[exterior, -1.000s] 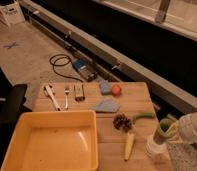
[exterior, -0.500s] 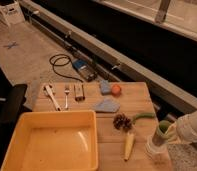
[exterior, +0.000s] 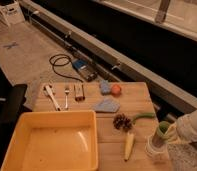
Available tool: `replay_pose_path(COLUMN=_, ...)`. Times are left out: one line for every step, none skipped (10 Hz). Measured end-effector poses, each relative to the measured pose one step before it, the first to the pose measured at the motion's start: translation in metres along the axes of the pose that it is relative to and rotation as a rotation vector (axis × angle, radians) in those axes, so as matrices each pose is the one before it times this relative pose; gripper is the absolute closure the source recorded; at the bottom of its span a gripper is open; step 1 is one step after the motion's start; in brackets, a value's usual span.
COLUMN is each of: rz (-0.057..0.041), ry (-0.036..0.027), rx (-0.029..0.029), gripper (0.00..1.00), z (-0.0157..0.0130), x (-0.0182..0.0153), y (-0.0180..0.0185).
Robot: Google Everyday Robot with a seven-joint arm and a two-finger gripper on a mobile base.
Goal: Stack cups into tray
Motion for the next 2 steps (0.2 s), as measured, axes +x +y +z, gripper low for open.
replay_pose_path(rz=-0.00059, ry=-0.00002, rx=0.00010, gripper=0.47, z=-0.00006, x=-0.00022, y=-0.00020)
replay_pose_path(rz=-0.00058, ry=-0.00008, rx=-0.00004, gripper=0.47, z=0.00007, x=-0.00013, y=-0.00015)
